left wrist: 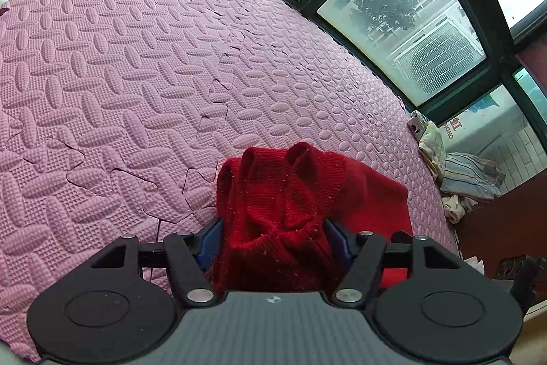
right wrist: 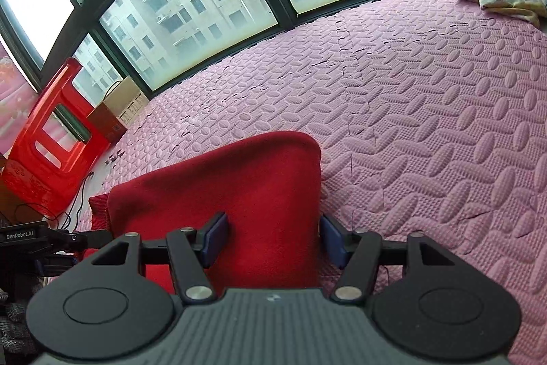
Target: Fold clothes
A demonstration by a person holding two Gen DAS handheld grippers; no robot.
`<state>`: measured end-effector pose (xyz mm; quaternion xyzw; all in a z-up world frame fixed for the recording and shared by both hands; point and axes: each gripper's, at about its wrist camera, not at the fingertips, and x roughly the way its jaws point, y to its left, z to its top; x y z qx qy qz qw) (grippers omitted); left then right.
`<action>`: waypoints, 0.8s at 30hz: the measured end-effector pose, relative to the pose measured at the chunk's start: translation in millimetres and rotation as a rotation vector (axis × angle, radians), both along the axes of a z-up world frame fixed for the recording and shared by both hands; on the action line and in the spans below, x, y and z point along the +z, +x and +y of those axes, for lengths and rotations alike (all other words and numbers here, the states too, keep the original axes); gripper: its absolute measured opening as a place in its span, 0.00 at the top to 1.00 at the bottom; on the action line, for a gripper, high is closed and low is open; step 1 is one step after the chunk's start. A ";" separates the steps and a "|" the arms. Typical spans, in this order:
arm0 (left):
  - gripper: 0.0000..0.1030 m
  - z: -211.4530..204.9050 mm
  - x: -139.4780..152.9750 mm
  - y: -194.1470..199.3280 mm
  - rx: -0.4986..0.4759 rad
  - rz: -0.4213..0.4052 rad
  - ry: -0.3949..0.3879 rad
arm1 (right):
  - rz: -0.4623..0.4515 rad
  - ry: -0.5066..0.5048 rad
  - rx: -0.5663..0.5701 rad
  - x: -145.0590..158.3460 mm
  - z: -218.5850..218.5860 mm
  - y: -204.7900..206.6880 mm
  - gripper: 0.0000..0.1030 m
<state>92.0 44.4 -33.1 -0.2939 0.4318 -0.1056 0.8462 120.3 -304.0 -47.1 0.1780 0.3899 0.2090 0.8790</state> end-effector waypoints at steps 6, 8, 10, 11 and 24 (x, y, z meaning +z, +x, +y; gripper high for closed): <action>0.65 -2.9 8.0 1.8 -0.036 -0.040 0.000 | 0.010 0.038 -0.004 0.2 -1.1 -0.3 0.50; 0.70 -5.8 11.6 3.4 -0.047 -0.049 0.011 | 0.007 0.046 -0.016 2.0 -2.3 -2.7 0.55; 0.73 -8.5 15.3 5.0 -0.058 -0.059 0.023 | 0.006 0.070 -0.033 3.9 -5.7 -4.2 0.62; 0.74 -9.2 17.4 5.9 -0.062 -0.065 0.023 | 0.001 0.074 -0.041 5.6 -7.0 -5.5 0.63; 0.77 -56.3 49.8 50.3 -0.167 -0.150 0.051 | -0.109 0.079 -0.157 41.7 -39.5 -9.2 0.72</action>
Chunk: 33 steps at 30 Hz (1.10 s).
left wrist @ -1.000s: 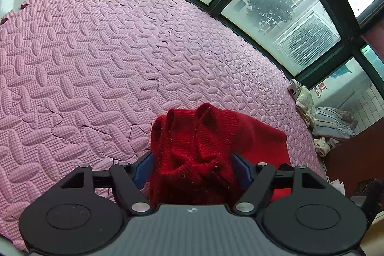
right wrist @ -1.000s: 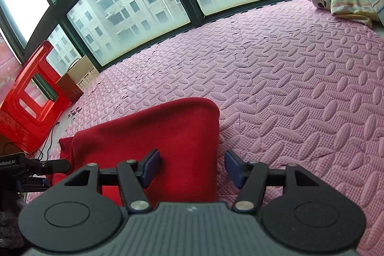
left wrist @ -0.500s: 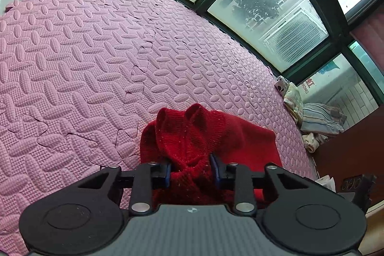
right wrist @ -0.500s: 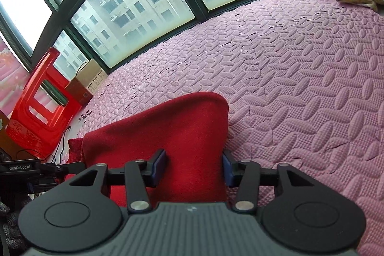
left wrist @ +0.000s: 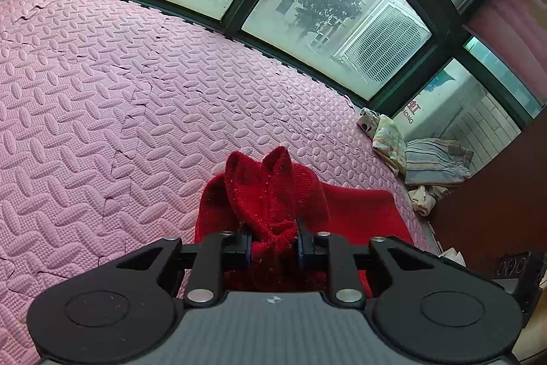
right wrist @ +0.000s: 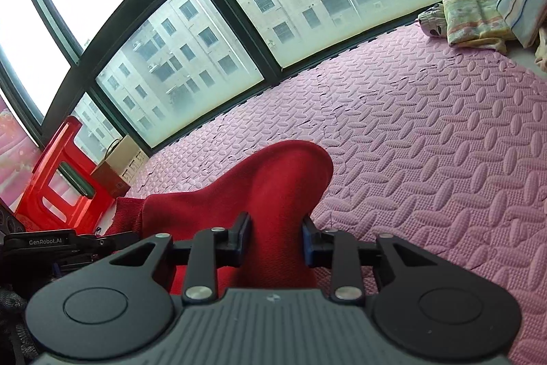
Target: Fold clothes
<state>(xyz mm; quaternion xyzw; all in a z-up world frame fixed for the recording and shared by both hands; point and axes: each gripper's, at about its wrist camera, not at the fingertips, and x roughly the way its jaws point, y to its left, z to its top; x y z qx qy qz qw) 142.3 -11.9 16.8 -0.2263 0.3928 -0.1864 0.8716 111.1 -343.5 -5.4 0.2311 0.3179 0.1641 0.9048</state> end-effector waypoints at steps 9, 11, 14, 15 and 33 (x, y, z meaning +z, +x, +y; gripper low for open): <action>0.77 -61.4 7.1 50.6 -0.096 -0.011 0.029 | -0.042 -0.039 -0.103 16.0 -48.9 16.6 0.72; 0.77 -75.6 7.0 62.7 -0.111 -0.010 0.031 | -0.043 -0.051 -0.121 16.7 -60.0 23.6 0.72; 0.77 -96.2 4.0 78.3 -0.130 -0.008 0.041 | -0.035 -0.071 -0.148 15.0 -75.1 34.5 0.72; 0.77 -103.4 2.7 83.2 -0.137 -0.006 0.046 | -0.031 -0.078 -0.156 13.1 -79.5 38.1 0.72; 0.50 -122.4 -16.8 105.4 -0.126 0.039 0.116 | -0.017 -0.251 -0.180 -1.3 -96.1 40.5 0.48</action>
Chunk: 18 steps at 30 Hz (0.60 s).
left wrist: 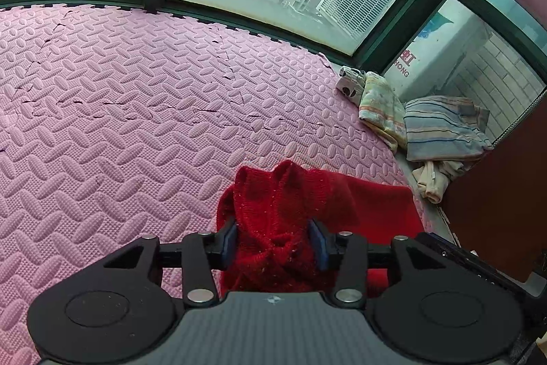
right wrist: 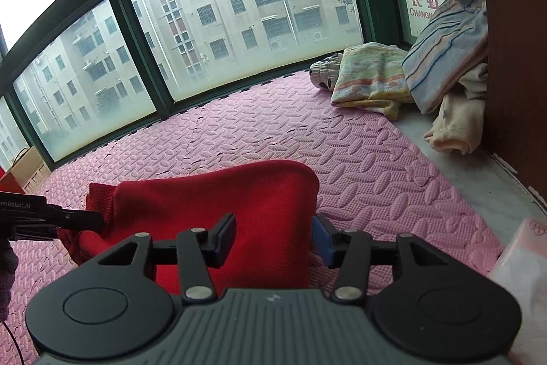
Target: Fold clothes
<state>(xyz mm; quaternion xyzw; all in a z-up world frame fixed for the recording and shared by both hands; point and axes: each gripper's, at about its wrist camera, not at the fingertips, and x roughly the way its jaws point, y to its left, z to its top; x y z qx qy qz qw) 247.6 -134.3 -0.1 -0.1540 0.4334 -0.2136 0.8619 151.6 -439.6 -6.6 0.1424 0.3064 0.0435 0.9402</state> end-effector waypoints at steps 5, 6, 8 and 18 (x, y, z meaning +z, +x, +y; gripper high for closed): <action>0.47 -0.5 5.7 0.4 0.006 -0.032 0.031 | -0.033 -0.030 0.068 7.4 20.8 -11.5 0.46; 0.47 -1.1 4.9 1.1 0.007 -0.029 0.034 | -0.040 -0.033 0.082 8.0 26.4 -12.3 0.45; 0.47 -2.5 2.6 2.5 0.010 -0.025 0.044 | -0.052 -0.038 0.109 8.8 38.3 -12.5 0.44; 0.45 -2.3 1.5 -1.7 0.010 -0.026 0.075 | -0.071 -0.069 0.204 -2.3 93.0 -7.6 0.40</action>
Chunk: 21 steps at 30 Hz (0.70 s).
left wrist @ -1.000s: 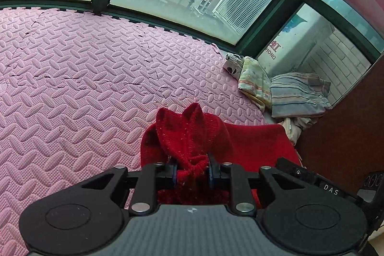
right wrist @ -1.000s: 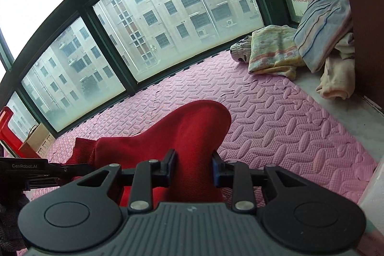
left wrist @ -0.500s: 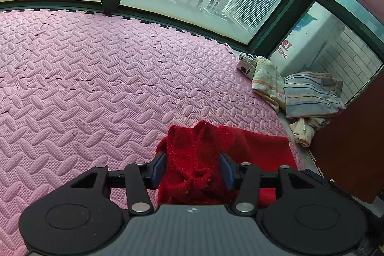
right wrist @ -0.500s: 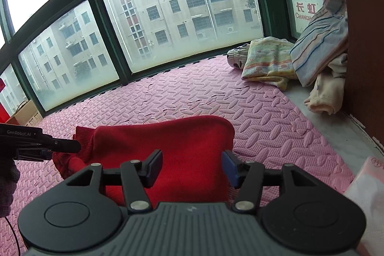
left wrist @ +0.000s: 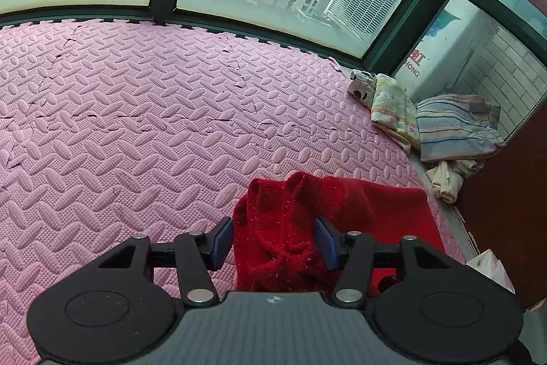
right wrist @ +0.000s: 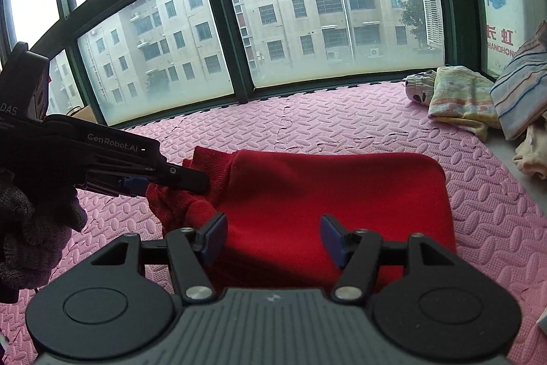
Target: Fold clothes
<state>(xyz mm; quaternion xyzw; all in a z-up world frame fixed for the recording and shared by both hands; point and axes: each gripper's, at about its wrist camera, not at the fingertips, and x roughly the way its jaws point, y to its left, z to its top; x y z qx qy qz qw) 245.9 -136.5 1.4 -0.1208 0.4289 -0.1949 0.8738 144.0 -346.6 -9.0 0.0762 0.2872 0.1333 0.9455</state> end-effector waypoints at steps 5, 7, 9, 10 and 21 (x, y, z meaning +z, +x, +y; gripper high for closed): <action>0.44 3.6 5.4 -9.6 0.003 -0.019 0.018 | -0.040 -0.022 0.019 2.3 17.1 -5.6 0.39; 0.43 8.0 8.5 -14.9 0.010 -0.029 0.015 | -0.049 -0.024 0.034 3.4 23.7 -6.3 0.36; 0.41 12.3 11.2 -20.3 0.017 -0.035 0.014 | -0.051 -0.034 0.045 2.5 29.9 -6.4 0.36; 0.38 14.7 12.6 -23.6 0.020 -0.038 0.015 | -0.051 -0.040 0.050 1.7 32.9 -6.4 0.36; 0.15 39.7 19.7 -68.1 0.027 -0.085 0.049 | -0.079 -0.062 0.015 11.8 36.8 -31.4 0.13</action>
